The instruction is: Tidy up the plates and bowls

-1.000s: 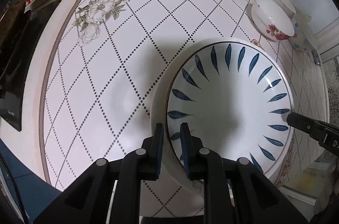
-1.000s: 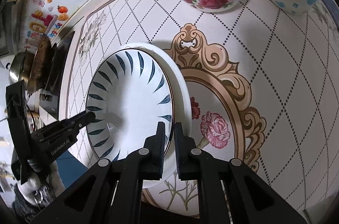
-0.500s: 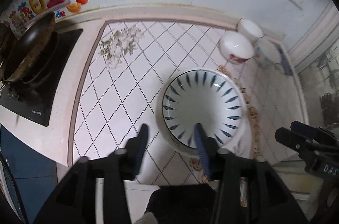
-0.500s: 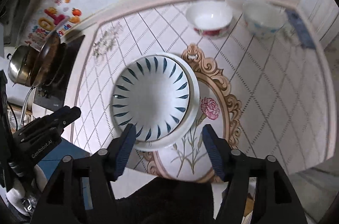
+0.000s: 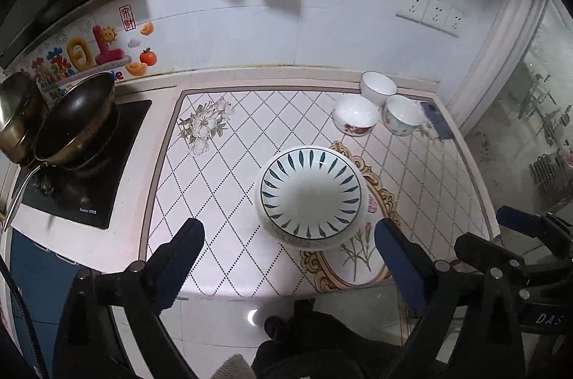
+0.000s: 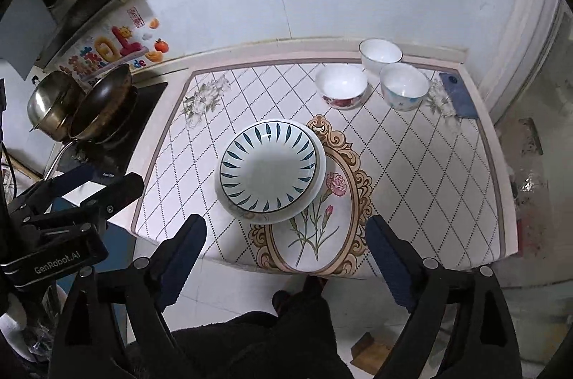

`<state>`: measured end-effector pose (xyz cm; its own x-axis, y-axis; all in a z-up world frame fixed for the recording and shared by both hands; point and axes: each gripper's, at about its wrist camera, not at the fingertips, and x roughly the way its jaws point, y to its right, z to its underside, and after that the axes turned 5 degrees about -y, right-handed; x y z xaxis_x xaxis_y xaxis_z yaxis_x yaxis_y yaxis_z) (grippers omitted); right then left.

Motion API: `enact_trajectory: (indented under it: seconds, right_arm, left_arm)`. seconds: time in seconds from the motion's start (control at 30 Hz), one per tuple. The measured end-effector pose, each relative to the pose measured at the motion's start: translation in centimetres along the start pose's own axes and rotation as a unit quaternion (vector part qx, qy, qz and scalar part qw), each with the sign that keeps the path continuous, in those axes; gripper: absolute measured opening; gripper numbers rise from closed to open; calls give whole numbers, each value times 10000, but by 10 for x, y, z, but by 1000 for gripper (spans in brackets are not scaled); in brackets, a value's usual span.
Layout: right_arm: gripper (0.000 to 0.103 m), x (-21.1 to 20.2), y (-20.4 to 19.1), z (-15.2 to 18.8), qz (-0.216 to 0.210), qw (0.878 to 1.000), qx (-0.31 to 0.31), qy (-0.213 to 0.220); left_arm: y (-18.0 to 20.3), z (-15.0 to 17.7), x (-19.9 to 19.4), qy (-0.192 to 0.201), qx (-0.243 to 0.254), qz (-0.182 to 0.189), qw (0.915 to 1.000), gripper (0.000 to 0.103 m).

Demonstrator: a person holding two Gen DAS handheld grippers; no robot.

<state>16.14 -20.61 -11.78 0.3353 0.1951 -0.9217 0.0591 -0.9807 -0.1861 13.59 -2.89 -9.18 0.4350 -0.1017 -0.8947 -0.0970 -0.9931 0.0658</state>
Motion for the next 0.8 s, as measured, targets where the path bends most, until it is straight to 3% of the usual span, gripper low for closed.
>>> enact_trajectory:
  seconds: [0.23, 0.4, 0.63, 0.8]
  right_arm:
    - [94, -24, -3, 16, -58, 9999, -101, 32]
    - [94, -11, 13, 3, -290, 9995, -71, -60]
    - [94, 47, 67, -57, -622, 9976, 227, -202]
    - [94, 103, 120, -123, -718, 9951, 634, -258]
  left_arm:
    - [3, 4, -4, -32, -147, 36, 9999, 102]
    - [8, -10, 15, -23, -297, -195, 9994, 102]
    - [25, -73, 84, -10, -431, -347, 9985, 102]
    - [45, -132, 167, -470, -339, -121, 9982, 100]
